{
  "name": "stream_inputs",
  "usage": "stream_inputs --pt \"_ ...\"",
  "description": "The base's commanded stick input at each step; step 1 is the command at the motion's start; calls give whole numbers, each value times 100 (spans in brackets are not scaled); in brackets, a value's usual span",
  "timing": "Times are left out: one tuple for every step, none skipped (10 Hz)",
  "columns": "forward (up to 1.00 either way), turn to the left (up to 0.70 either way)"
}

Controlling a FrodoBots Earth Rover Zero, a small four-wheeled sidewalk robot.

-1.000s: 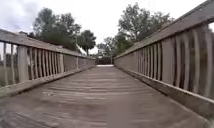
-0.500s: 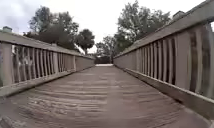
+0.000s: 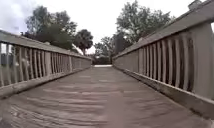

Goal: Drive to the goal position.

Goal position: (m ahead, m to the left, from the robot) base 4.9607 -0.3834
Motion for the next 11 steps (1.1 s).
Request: stream_inputs --pt "70 0" --pt "70 0" --pt "70 0" --pt "70 0" --pt "70 0" --pt "70 0" --pt "70 0" --pt "70 0" --pt "70 0" --pt "70 0" --pt "70 0"
